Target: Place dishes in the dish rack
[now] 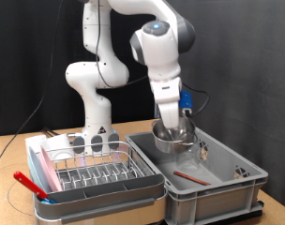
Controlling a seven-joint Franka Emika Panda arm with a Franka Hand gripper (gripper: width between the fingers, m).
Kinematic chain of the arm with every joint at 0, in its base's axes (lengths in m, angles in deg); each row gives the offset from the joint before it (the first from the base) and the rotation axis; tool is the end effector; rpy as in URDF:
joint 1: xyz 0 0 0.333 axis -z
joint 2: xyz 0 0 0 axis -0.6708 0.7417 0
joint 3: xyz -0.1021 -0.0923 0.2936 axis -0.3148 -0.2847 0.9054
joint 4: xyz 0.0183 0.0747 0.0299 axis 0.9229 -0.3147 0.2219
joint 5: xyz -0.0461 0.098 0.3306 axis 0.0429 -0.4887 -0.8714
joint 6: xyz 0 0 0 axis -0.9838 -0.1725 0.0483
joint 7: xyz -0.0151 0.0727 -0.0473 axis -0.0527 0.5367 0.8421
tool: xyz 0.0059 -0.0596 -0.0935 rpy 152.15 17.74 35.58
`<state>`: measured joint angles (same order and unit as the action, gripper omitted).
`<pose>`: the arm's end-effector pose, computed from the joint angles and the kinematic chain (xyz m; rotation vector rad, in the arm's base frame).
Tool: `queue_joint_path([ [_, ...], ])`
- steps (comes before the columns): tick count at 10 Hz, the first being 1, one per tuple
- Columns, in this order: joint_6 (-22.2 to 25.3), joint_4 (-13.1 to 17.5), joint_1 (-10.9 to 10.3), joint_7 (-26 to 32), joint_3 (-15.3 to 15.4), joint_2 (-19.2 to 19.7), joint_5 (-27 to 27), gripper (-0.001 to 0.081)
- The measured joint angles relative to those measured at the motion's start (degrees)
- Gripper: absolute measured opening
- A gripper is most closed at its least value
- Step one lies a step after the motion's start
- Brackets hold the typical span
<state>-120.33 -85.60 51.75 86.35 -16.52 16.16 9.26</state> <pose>0.4257 0.0656 0.4179 -2.7759 -0.4512 0.1164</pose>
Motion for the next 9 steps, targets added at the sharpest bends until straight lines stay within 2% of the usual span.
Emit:
queue_joint_path([
  [3, 2.4, -1.9, 0.9, 6.3, -2.1, -5.1, 2.2, 0.0009],
  [5, 3.2, -2.2, 0.9, 6.8, -1.9, -4.6, 2.9, 0.0009],
  [7, 7.9, -4.3, 0.9, 11.6, -2.2, -5.6, 6.4, 0.0009],
  [9, 11.6, -6.5, 2.0, 15.1, -3.7, -7.8, 10.3, 0.0009],
])
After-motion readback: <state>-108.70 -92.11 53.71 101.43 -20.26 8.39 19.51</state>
